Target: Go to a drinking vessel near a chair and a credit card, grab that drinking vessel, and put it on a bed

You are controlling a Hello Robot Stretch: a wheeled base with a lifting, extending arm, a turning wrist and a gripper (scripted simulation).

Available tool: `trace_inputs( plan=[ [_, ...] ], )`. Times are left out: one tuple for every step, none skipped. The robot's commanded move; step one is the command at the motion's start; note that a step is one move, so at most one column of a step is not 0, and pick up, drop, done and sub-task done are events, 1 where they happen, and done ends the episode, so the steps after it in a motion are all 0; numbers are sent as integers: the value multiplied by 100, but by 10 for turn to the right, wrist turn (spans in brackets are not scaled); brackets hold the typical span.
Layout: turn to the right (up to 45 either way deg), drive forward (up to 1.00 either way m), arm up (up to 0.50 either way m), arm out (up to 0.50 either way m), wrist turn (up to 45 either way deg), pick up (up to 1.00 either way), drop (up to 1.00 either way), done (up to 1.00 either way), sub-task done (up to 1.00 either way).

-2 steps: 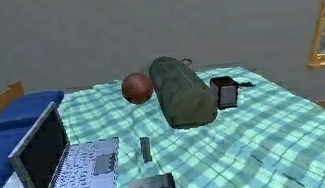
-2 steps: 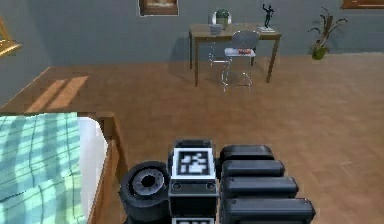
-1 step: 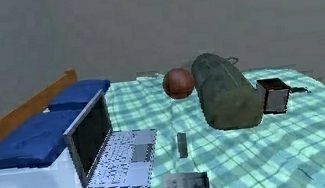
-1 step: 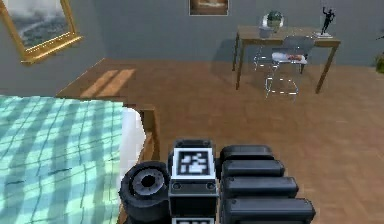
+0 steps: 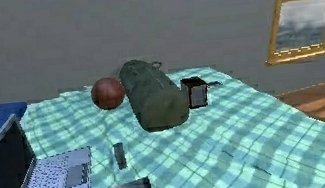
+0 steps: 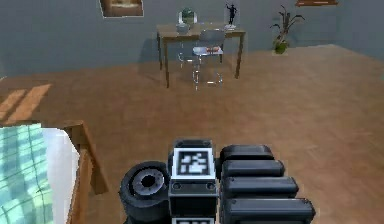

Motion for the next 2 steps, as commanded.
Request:
trace_inputs(
  plan=[
    [-240,0,0,0,0,0,0,0,0],
    [240,0,0,0,0,0,0,0,0]
  ],
)
